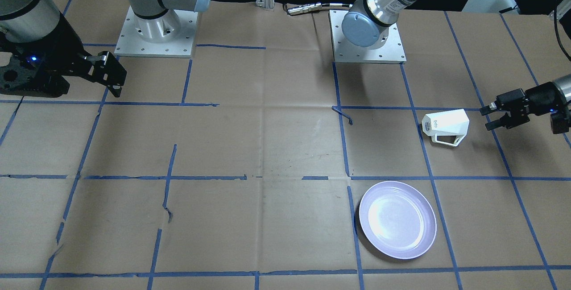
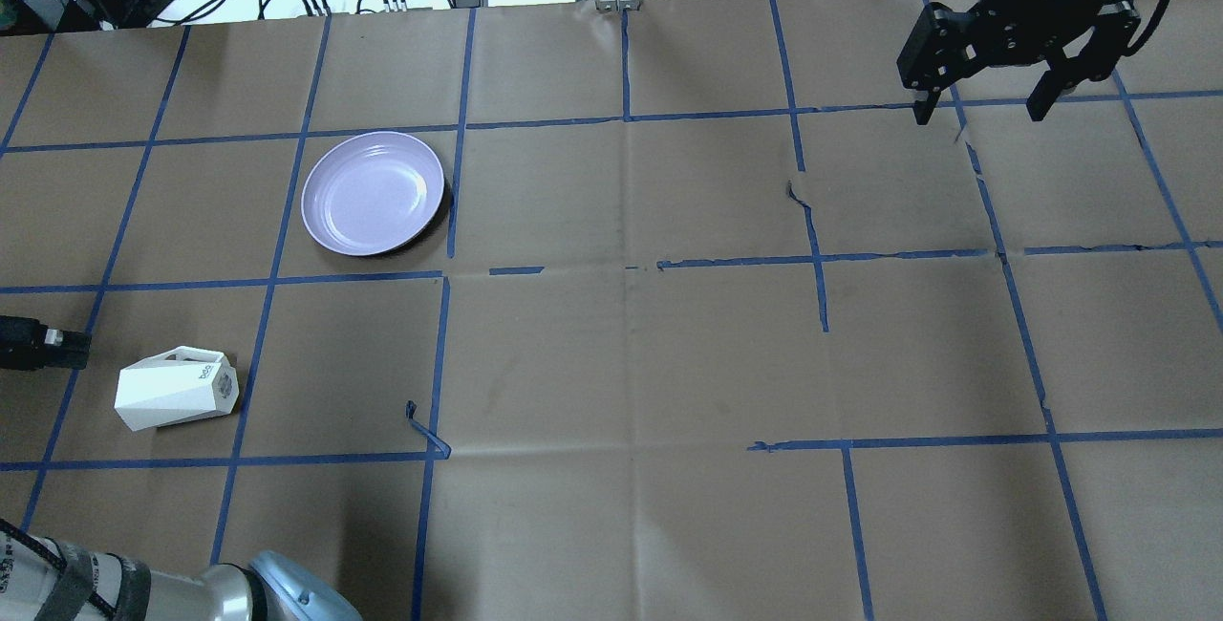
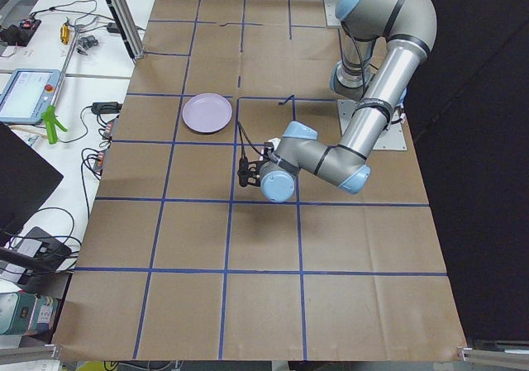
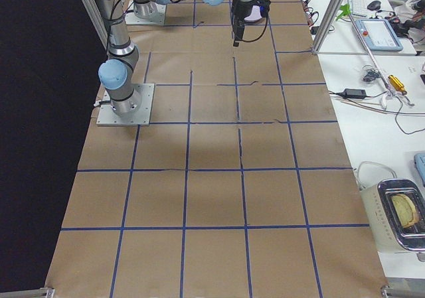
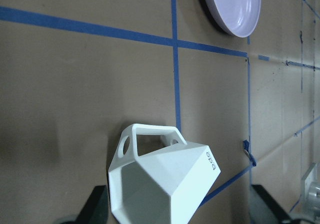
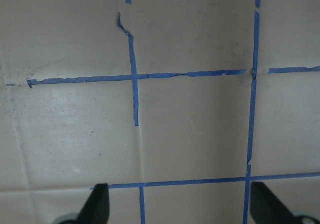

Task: Flip cup and place on plate
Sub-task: 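Close the left gripper on the white cup's rim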

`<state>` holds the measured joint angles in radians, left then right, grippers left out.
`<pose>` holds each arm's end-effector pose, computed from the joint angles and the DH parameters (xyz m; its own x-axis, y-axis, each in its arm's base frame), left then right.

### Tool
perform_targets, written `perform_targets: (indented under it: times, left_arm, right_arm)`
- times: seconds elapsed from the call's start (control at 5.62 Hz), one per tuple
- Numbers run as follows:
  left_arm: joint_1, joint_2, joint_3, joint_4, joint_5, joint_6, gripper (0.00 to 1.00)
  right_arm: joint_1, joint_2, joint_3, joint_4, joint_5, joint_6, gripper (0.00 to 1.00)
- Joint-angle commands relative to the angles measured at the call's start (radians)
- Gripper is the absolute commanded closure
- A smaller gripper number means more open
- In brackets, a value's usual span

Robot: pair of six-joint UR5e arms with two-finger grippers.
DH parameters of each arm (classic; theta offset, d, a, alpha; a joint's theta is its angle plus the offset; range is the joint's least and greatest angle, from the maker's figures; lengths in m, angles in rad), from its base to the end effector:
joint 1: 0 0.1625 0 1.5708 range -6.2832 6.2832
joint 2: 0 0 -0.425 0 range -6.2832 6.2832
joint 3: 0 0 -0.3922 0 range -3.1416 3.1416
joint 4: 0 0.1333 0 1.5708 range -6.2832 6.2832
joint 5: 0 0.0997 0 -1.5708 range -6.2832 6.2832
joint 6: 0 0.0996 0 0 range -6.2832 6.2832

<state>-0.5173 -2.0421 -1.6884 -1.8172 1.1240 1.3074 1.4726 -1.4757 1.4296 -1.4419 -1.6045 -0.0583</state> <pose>0.3642 -0.4101 0.1891 -0.6067 0.0750 0.7914 0.0099 0.9962 -0.0868 0.0780 -0.5335 0.4962 -0.9989 0.0373 0.0287 0.0396 0.9956 0.0845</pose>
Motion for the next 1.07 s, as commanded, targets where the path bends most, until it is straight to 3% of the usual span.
perform_targets:
  times: [0.0,0.18,0.36,0.53,0.71,0.89]
  left_arm:
    - [0.002,-0.039,-0.023,-0.144,-0.004,0.102,0.02]
    - [0.002,-0.040,-0.075,-0.146,-0.007,0.113,0.02]
    - [0.002,-0.040,-0.077,-0.136,-0.004,0.116,0.20]
    - [0.002,-0.038,-0.064,-0.134,0.000,0.145,0.62]
    - [0.002,-0.038,-0.062,-0.133,-0.001,0.147,0.97]
    - [0.002,-0.023,-0.062,-0.129,-0.007,0.144,1.00]
  right_arm:
    - [0.000,0.000,0.000,0.000,0.000,0.000,0.00]
    - [0.000,0.000,0.000,0.000,0.000,0.000,0.00]
    - [0.000,0.000,0.000,0.000,0.000,0.000,0.00]
    - [0.000,0.000,0.000,0.000,0.000,0.000,0.00]
    - [0.000,0.000,0.000,0.000,0.000,0.000,0.00]
    - [0.000,0.000,0.000,0.000,0.000,0.000,0.00]
